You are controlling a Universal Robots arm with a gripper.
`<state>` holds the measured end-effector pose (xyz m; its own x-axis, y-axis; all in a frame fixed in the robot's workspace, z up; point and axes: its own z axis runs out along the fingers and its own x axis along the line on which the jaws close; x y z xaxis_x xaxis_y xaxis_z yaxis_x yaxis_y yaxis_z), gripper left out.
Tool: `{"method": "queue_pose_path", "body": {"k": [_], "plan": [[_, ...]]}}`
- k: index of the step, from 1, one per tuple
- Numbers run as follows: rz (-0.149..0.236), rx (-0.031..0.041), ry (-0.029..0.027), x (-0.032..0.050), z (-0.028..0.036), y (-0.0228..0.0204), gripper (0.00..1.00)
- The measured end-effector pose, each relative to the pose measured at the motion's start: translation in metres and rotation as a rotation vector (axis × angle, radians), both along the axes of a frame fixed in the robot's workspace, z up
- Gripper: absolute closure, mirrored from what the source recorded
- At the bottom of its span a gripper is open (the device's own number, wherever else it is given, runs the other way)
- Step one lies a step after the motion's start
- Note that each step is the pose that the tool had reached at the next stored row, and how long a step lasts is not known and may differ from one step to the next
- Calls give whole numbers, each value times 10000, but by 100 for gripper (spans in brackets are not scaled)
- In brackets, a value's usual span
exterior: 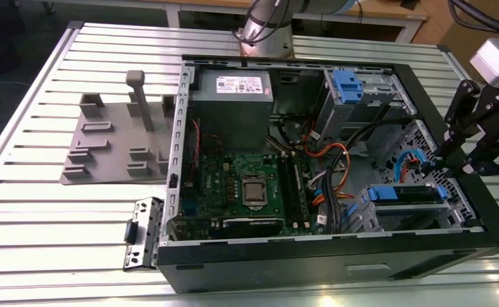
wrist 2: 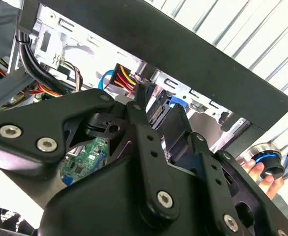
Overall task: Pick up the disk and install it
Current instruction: 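Insert the first disk wire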
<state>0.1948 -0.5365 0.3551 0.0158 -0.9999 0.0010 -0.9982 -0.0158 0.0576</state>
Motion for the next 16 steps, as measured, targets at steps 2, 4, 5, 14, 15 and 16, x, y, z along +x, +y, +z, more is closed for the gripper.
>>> {"method": "queue_pose_path", "body": {"k": [2, 4, 5, 14, 15, 16], "plan": [[10, -1, 0, 0, 0, 7, 59], [36, -6, 0, 0, -10, 12, 59], [54, -27, 0, 0, -17, 16, 59], [118, -204, 0, 0, -105, 52, 59], [118, -205, 0, 0, -104, 52, 59], [118, -206, 0, 0, -105, 52, 59]]}}
